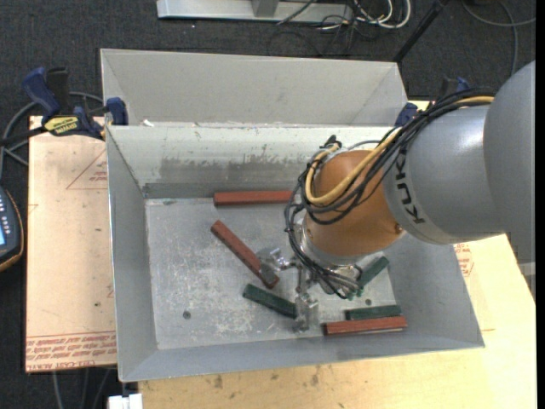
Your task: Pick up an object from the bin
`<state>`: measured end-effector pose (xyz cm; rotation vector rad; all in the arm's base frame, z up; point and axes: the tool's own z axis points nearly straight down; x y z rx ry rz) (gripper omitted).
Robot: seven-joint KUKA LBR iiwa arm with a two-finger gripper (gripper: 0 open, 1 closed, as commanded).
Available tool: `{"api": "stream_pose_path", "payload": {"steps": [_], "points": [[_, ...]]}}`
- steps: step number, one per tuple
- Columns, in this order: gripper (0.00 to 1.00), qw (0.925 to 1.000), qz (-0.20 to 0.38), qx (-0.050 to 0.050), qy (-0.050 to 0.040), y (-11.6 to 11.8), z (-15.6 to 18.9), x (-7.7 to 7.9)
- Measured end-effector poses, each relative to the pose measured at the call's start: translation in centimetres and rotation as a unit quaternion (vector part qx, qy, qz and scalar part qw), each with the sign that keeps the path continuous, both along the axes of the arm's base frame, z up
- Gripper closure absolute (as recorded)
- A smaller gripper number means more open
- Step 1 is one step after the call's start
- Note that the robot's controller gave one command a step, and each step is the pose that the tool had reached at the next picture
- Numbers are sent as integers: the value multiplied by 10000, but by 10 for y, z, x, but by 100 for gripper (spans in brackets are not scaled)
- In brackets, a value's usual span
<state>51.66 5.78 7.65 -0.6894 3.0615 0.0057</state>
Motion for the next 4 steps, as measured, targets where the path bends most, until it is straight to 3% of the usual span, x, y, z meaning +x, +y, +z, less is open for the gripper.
{"api": "stream_pose_path", "payload": {"steps": [1, 2, 3, 4], "points": [[0, 9991, -424, -3, -11, -21, -3, -6], [100, 9990, -439, -9, -7, -22, -3, -6], [0, 9990, -442, -12, 5, -22, -4, -7], [0, 9900, -1414, -1, -5, 29, -1, 1]]}}
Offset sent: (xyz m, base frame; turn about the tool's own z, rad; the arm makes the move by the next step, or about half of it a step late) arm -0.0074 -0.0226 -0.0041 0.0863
